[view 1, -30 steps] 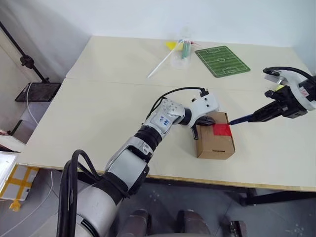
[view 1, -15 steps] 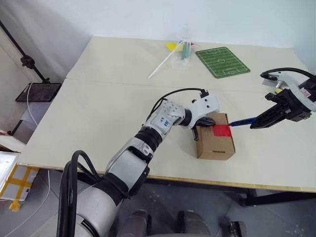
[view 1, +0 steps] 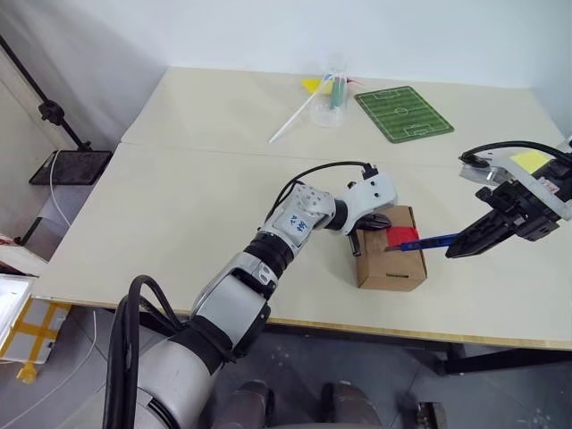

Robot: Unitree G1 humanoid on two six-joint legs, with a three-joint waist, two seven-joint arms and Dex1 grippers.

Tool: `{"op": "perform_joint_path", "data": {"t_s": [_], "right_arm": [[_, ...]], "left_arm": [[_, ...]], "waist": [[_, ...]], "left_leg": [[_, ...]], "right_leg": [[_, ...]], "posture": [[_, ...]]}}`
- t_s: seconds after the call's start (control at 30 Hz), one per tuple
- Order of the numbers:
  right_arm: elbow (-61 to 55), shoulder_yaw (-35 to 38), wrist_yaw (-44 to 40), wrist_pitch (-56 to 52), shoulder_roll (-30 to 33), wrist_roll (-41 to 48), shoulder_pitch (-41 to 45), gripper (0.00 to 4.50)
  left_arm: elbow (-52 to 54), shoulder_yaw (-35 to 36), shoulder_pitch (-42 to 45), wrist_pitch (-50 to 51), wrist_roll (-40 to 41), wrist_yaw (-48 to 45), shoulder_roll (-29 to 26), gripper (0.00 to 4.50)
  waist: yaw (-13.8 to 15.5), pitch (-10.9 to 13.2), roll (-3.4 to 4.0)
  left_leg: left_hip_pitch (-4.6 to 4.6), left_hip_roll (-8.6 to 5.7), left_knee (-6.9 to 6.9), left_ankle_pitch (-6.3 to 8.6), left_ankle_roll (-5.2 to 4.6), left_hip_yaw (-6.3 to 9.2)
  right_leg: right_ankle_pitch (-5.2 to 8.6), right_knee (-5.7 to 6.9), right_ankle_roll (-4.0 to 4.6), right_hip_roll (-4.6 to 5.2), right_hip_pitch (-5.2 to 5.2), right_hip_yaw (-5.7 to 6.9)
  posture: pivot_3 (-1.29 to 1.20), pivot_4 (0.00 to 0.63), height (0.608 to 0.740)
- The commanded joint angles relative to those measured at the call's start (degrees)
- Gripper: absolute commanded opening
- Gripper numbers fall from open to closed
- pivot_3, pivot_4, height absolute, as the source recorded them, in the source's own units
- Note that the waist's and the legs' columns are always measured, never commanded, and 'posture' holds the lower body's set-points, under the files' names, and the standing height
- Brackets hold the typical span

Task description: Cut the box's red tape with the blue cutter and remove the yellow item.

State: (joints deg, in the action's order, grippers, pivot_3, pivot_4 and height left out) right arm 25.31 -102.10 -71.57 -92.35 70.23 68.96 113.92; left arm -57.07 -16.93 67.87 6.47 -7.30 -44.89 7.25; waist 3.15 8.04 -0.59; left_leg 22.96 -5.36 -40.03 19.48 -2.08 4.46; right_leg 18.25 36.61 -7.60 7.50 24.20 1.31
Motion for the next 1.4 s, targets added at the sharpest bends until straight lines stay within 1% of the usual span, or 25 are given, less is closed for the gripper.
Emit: {"op": "perform_joint_path", "data": {"t_s": [0.03, 0.1, 0.17, 0.3, 0.37, 0.47, 0.53, 0.6, 0.63, 0.7, 0.73, 0.8, 0.83, 0.9, 0.93, 1.0, 1.03, 1.1, 1.2, 1.27, 1.4], "right_arm": [[0.5, 4.0, -0.6, -0.1, 1.7, -2.9, 1.1, 0.17], [2.3, 7.4, 0.2, -0.1, 2.3, -4.3, 1.0, 0.17], [6.6, 13.0, 2.8, -0.1, 1.2, -6.2, -1.2, 0.17], [6.0, 22.1, 6.4, -0.1, 2.1, -9.3, -6.3, 0.17], [4.6, 28.0, 7.9, -0.1, 3.1, -10.5, -8.7, 0.17], [4.6, 43.0, 12.4, 1.6, 4.3, -14.0, -14.8, 0.17], [3.9, 52.7, 15.7, 3.9, 5.5, -15.1, -20.5, 0.17], [0.6, 64.7, 19.8, 11.4, 6.9, -14.8, -30.0, 0.17], [-0.9, 71.9, 22.6, 13.5, 7.2, -13.3, -36.1, 0.17], [-3.6, 82.8, 26.6, 14.1, 6.7, -12.0, -44.6, 0.17], [-8.6, 90.5, 30.7, 19.9, 5.3, -12.6, -55.4, 0.17], [-18.1, 102.0, 36.1, 29.7, 1.5, -15.6, -72.6, 0.17], [-21.3, 106.8, 40.6, 33.8, -2.3, -17.5, -79.3, 0.17], [-25.1, 113.1, 46.5, 38.0, -9.7, -19.8, -86.6, 0.17], [-26.2, 114.9, 48.3, 39.1, -12.6, -20.6, -88.8, 0.17], [-28.5, 115.8, 48.4, 41.4, -15.9, -22.8, -91.9, 0.17], [-29.4, 114.6, 48.1, 43.1, -17.3, -24.8, -93.0, 0.17], [-29.9, 112.8, 47.9, 45.6, -20.4, -27.5, -93.5, 0.17], [-28.5, 111.5, 48.0, 47.5, -24.0, -29.9, -90.5, 0.17], [-26.7, 110.8, 47.8, 48.5, -26.4, -31.9, -88.1, 0.17], [-24.0, 108.2, 45.9, 48.7, -28.8, -35.4, -84.9, 0.17]], "left_arm": [[-7.3, -6.0, -6.9, 6.0, -5.3, -2.0, 1.4, 0.00], [-7.3, -5.6, -6.7, 6.0, -5.0, -1.7, 1.4, 0.00], [-7.2, -5.1, -6.6, 5.9, -4.6, -1.3, 1.6, 0.00], [-6.5, -3.5, -6.1, 5.3, -3.4, -0.3, 1.4, 0.00], [-4.4, -0.8, -5.8, 5.1, -0.5, -0.9, 0.9, 0.00], [2.5, 6.6, -5.2, 7.7, 7.7, -4.6, -0.9, 0.00], [7.5, 9.2, -5.4, 10.3, 11.1, -7.3, -3.0, 0.00], [12.8, 10.0, -6.2, 13.6, 13.2, -10.1, -5.7, 0.00], [16.0, 9.9, -7.2, 15.7, 14.0, -11.8, -7.7, 0.00], [20.1, 9.5, -8.6, 18.4, 14.9, -13.4, -10.0, 0.00], [22.8, 8.1, -10.7, 18.9, 14.1, -14.9, -12.7, 0.00], [26.6, 5.3, -14.3, 19.3, 12.2, -16.6, -16.7, 0.00], [28.6, 4.6, -16.2, 19.0, 11.9, -16.6, -17.8, 0.00], [32.8, 5.9, -18.1, 23.0, 14.8, -14.9, -16.8, 0.00], [35.0, 6.4, -18.8, 25.1, 16.4, -14.7, -16.1, 0.00], [37.8, 5.4, -19.7, 27.1, 16.9, -14.9, -16.0, 0.00], [38.8, 4.0, -20.4, 27.2, 16.1, -14.9, -16.2, 0.00], [40.6, 1.4, -21.9, 27.0, 14.9, -14.9, -16.4, 0.00], [43.2, 0.0, -23.0, 28.6, 15.7, -13.8, -15.5, 0.00], [44.8, -0.7, -23.8, 29.9, 16.3, -13.1, -14.5, 0.00], [47.4, -2.8, -25.7, 31.1, 16.5, -12.5, -13.8, 0.00]], "waist": [[0.0, 0.0, 0.00], [0.0, 0.0, 0.00], [0.0, 0.0, -0.01], [0.0, 0.0, -0.03], [0.0, 0.0, -0.01], [-0.1, 0.0, 0.04], [-0.2, 0.1, 0.06], [-0.2, 0.2, 0.14], [-0.3, 0.3, 0.26], [-0.4, 0.4, 0.42], [-0.4, 0.5, 0.61], [-0.4, 0.5, 0.61], [-0.4, 0.5, 0.54], [-0.5, 0.4, 0.47], [-0.4, 0.5, 0.65], [0.0, 0.7, 0.90], [0.0, 0.7, 0.93], [-0.5, 0.7, 0.91], [-1.1, 0.6, 0.84], [-1.7, 0.6, 0.85], [-1.9, 0.6, 0.86]], "left_leg": [[0.00, 0.01, 0.00, 0.00, 0.00, 0.00], [0.00, 0.00, 0.00, 0.00, 0.00, 0.00], [0.00, -0.01, 0.01, 0.00, 0.00, -0.01], [-0.01, 0.01, 0.01, 0.00, 0.00, 0.00], [0.01, 0.00, 0.00, 0.00, 0.00, -0.01], [0.17, 0.01, 0.01, -0.01, 0.00, -0.12], [0.28, 0.06, 0.02, -0.02, 0.01, -0.14], [0.37, 0.06, 0.04, -0.04, 0.03, -0.15], [0.37, 0.06, 0.07, -0.04, 0.02, -0.18], [0.37, 0.05, 0.06, -0.07, -0.02, -0.24], [0.37, 0.05, 0.07, -0.07, -0.03, -0.27], [0.32, 0.05, 0.05, -0.11, -0.08, -0.32], [0.30, 0.10, 0.05, -0.12, -0.07, -0.30], [0.18, 0.10, 0.06, -0.11, -0.07, -0.28], [0.20, -0.02, -0.01, -0.12, -0.09, -0.35], [0.30, -0.45, -0.06, -0.36, -0.39, -0.42], [0.33, -0.61, -0.10, -0.45, -0.49, -0.43], [0.27, -0.76, -0.09, -0.57, -0.61, -0.45], [0.11, -0.74, -0.07, -0.62, -0.63, -0.44], [0.11, -0.75, -0.02, -0.64, -0.60, -0.45], [0.14, -0.73, 0.05, -0.66, -0.59, -0.44]], "right_leg": [[0.00, -0.01, 0.00, 0.00, 0.00, 0.00], [0.00, -0.02, 0.00, -0.01, -0.01, 0.00], [0.00, -0.04, 0.00, 0.00, -0.01, -0.01], [0.00, -0.05, 0.00, 0.00, -0.05, -0.02], [0.00, -0.05, 0.00, 0.02, -0.04, -0.03], [0.00, -0.05, 0.00, 0.02, 0.15, -0.09], [0.00, 0.03, 0.00, 0.00, 0.24, -0.09], [0.00, 0.19, 0.00, 0.00, 0.37, -0.09], [0.00, 0.21, 0.01, 0.00, 0.39, -0.10], [0.00, 0.24, 0.00, 0.00, 0.41, -0.09], [0.00, 0.29, 0.00, 0.00, 0.44, -0.08], [0.00, 0.44, 0.01, 0.01, 0.46, -0.05], [0.00, 0.43, 0.01, -0.03, 0.44, 0.06], [0.00, 0.62, 0.01, -0.05, 0.38, 0.13], [0.00, 0.78, 0.01, -0.04, 0.48, 0.14], [-0.01, 0.86, -0.01, 0.07, 0.56, 0.12], [-0.03, 0.90, -0.05, 0.18, 0.59, 0.08], [-0.24, 0.73, -0.43, 0.21, 0.42, -0.09], [-0.33, 0.32, -0.61, 0.15, 0.10, -0.11], [-0.33, 0.33, -0.61, 0.16, 0.14, -0.15], [-0.33, 0.40, -0.61, 0.15, 0.24, -0.15]], "posture": [[0.00, 0.150, 0.740], [0.00, 0.150, 0.740], [0.00, 0.150, 0.740], [0.00, 0.150, 0.740], [0.00, 0.150, 0.740], [0.00, 0.150, 0.740], [0.00, 0.150, 0.740], [0.00, 0.150, 0.740], [0.00, 0.150, 0.740], [0.00, 0.150, 0.740], [0.00, 0.150, 0.740], [0.00, 0.150, 0.740], [0.00, 0.150, 0.740], [0.00, 0.150, 0.740], [0.00, 0.150, 0.740], [0.00, 0.150, 0.740], [0.00, 0.150, 0.740], [0.00, 0.150, 0.740], [0.00, 0.150, 0.740], [0.00, 0.150, 0.740], [0.00, 0.150, 0.740]]}}
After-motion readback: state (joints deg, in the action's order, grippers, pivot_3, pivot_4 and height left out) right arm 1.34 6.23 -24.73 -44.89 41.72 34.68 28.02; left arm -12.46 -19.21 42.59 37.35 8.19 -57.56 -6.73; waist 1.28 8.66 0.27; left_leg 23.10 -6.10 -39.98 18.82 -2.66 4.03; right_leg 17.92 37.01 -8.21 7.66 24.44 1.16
